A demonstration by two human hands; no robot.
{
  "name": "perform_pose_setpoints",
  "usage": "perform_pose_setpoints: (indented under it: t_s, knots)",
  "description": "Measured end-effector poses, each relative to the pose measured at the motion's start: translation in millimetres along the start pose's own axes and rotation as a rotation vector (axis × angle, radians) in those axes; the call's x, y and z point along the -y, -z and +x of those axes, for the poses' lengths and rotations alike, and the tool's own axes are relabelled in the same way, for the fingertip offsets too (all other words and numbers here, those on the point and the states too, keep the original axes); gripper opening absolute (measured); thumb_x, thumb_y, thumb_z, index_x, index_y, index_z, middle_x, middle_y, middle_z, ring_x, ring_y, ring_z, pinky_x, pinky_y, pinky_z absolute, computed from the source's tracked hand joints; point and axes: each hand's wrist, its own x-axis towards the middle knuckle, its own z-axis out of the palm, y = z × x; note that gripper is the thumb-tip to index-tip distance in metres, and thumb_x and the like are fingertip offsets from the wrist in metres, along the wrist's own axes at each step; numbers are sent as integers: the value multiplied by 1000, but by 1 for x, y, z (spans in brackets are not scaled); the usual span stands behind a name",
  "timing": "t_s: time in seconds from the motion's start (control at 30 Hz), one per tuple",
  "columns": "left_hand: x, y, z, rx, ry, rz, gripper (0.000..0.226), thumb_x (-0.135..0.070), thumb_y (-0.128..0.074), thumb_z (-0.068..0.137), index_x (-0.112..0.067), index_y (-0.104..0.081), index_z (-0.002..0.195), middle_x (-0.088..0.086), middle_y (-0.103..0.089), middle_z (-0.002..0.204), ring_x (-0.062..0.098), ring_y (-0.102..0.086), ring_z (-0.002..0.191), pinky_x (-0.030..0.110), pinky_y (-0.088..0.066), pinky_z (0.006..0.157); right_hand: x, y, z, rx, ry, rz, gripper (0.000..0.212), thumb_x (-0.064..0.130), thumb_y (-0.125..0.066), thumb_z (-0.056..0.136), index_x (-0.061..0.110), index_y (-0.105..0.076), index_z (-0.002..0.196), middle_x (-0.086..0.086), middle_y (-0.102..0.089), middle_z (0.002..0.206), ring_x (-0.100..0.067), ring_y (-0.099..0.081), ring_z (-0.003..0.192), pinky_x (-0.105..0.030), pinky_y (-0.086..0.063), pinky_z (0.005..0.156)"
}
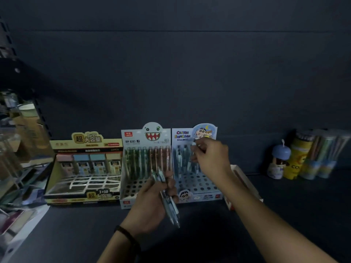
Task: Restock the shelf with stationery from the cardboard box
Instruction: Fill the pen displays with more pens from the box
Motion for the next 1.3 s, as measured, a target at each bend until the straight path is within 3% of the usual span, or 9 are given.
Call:
perform_pose_setpoints:
  t_s: [0.2, 0.37, 0.5, 0.63, 0.77, 0.87, 1.0, 1.07, 1.3]
  knots:
    - [-1, 4, -1, 1, -70, 24, 34, 6, -49, 103, 4, -63, 134, 22, -70, 105, 33, -69, 88, 42, -64, 84, 3, -14, 7, 0, 37, -79, 10, 22, -71, 101, 16, -78, 103, 6, -77, 80, -9, -74, 67, -38, -64, 77]
    - [-8, -4, -8, 20, -116, 52, 29, -1, -48, 102, 8, -53, 129, 29, -68, 133, 47, -70, 119, 52, -59, 100, 1, -20, 13, 7, 59, -158, 11, 26, -68, 97, 21, -77, 101, 8, -75, 78, -12, -74, 70, -39, -62, 76]
    - [-11, -1, -7, -47, -94, 27, 30, -2, -49, 105, 8, -58, 132, 25, -71, 127, 44, -71, 117, 55, -58, 102, -5, -27, 9, 60, 38, -227, 9, 21, -70, 98, 16, -77, 99, 9, -72, 79, -5, -67, 72, -18, -49, 67]
    - [-15, -1, -7, -79, -107, 42, 30, -6, -56, 104, 2, -67, 130, 15, -71, 103, 34, -73, 99, 56, -59, 101, -10, -31, 2, 92, -22, -262, 10, 18, -71, 97, 14, -78, 101, -2, -79, 97, -20, -72, 93, -29, -55, 83]
    - [-18, -11, -3, -125, -133, 77, 28, -7, -58, 104, 0, -69, 129, 17, -68, 103, 30, -76, 98, 36, -64, 81, 2, -16, -8, 77, -38, -227, 14, 32, -74, 98, 18, -74, 99, 6, -71, 85, -13, -69, 83, -25, -51, 76]
    - [-19, -18, 3, -123, -156, 116, 23, -7, -59, 105, 5, -67, 122, 12, -62, 91, 21, -74, 87, 30, -61, 77, 18, 3, -35, 14, -52, -89, 25, 43, -66, 102, 23, -70, 89, 13, -70, 77, -1, -67, 72, -17, -48, 68]
    - [-18, -23, 9, -93, -215, 133, 14, -7, -60, 104, 0, -69, 112, 16, -71, 100, 29, -74, 99, 36, -62, 88, 26, 21, -67, 318, -270, 516, 21, 32, -75, 98, 14, -79, 88, -9, -75, 77, -22, -67, 60, -29, -48, 50]
    - [-16, -26, 11, -82, -215, 109, 12, -7, -61, 104, -1, -69, 111, 16, -73, 101, 34, -74, 105, 41, -62, 91, 17, 22, -71, 257, -287, 605, 3, 12, -82, 92, 11, -81, 89, -16, -74, 76, -25, -66, 61, -32, -52, 53]
    - [-5, -30, 10, -48, -126, 114, 19, -14, -61, 104, -4, -69, 119, 22, -74, 105, 43, -75, 99, 54, -65, 83, 6, 27, -71, -7, -419, 812, 16, -2, -78, 89, 7, -78, 103, -19, -75, 92, -26, -74, 78, -33, -60, 63]
